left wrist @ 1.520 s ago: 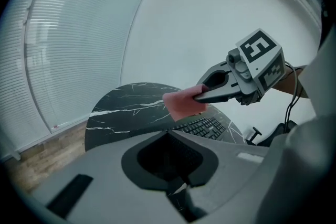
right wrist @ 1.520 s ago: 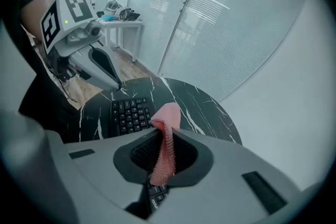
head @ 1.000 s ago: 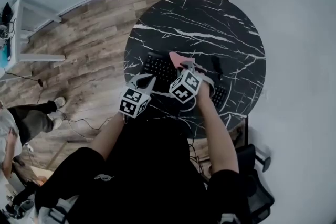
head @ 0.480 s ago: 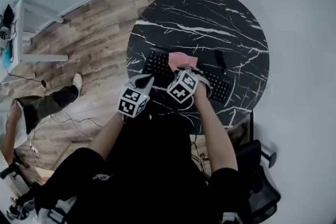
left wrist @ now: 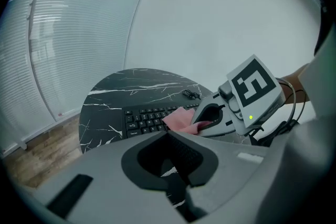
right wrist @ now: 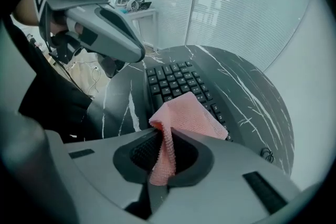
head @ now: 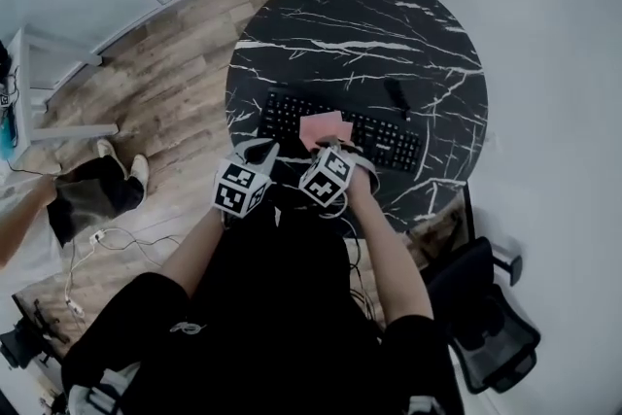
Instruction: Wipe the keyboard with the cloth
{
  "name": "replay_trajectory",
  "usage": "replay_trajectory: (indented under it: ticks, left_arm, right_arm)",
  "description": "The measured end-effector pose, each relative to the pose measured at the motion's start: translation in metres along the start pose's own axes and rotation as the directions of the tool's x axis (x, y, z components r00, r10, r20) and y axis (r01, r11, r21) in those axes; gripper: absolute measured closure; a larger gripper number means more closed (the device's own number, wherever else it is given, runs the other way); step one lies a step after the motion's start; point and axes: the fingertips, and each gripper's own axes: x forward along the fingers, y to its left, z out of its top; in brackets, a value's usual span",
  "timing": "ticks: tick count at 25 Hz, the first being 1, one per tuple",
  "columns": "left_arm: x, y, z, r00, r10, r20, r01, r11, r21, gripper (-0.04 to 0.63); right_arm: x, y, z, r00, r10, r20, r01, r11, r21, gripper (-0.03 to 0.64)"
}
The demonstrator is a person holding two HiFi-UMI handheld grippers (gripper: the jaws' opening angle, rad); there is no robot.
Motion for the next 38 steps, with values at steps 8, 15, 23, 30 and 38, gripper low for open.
replay_trajectory:
  ticks: [8,15,23,30,38]
  left_arm:
    - [0.006,-0.005,0.000,0.998,-0.055,-0.029,0.057,0.997,0.052,0.597]
    - [0.009,-0.009,0.002,0.994,-0.085,-0.062,0.090,0.991,0.099,0.597]
    - [0.031,-0.034,0.016,0.987,-0.134,-0.084,0.144,0.980,0.136,0.597]
    - [0.059,-0.074,0.048,0.984,-0.166,-0.071,0.177,0.969,0.176,0.597]
    - [0.082,-0.086,0.050,0.991,-0.099,-0.084,0.111,0.984,0.142,0.597]
  right_arm:
    - [0.004,0.036,-0.010,1.000,0.029,-0.012,-0.029,0.998,0.062,0.598]
    - [0.004,0.040,-0.012,1.000,0.014,0.009,-0.015,0.992,0.127,0.598]
    - [-0.069,-0.010,-0.007,0.981,-0.166,0.099,0.149,0.976,0.160,0.600]
    - [-0.123,-0.095,-0.039,0.934,-0.337,0.123,0.302,0.924,0.233,0.600]
    - [-0.097,-0.147,-0.072,0.945,-0.314,0.090,0.301,0.944,0.134,0.600]
